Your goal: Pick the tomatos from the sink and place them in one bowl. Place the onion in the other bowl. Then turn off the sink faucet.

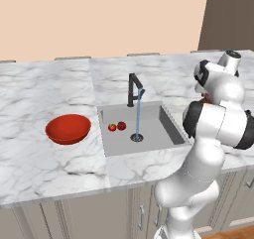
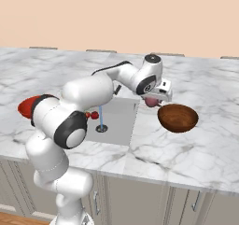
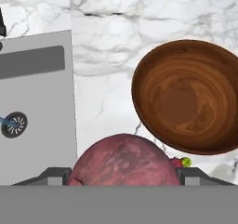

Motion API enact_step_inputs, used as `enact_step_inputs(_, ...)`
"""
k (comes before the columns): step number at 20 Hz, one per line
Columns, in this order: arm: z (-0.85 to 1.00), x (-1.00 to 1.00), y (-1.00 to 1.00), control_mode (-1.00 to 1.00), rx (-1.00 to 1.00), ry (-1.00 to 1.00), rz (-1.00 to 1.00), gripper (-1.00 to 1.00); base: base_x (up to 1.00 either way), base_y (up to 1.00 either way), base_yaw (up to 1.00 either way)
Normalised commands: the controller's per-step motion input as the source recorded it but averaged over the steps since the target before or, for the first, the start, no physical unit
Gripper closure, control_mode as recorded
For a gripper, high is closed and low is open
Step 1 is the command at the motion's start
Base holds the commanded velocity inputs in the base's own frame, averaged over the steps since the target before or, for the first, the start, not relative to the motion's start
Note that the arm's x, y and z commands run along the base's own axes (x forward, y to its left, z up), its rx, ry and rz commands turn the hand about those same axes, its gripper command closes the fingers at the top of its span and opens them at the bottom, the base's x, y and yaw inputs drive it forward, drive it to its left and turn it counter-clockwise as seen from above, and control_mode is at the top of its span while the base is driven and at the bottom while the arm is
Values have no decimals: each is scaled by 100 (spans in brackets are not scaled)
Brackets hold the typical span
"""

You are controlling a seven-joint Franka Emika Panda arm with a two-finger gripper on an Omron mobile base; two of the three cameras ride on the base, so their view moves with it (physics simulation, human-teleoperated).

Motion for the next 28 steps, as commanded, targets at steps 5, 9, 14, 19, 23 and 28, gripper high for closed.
enact_step_inputs(5,-5,4,-56,-100,0,0,0,100,0,0,0)
enact_step_inputs(9,-15,13,-40,-100,0,0,0,100,0,0,0)
enact_step_inputs(14,-27,30,-24,-100,0,0,0,100,0,0,0)
enact_step_inputs(19,-25,24,-19,-100,0,0,0,100,0,0,0)
enact_step_inputs(23,-28,10,-19,-100,0,0,0,100,0,0,0)
enact_step_inputs(28,-33,5,-9,-100,0,0,0,100,0,0,0)
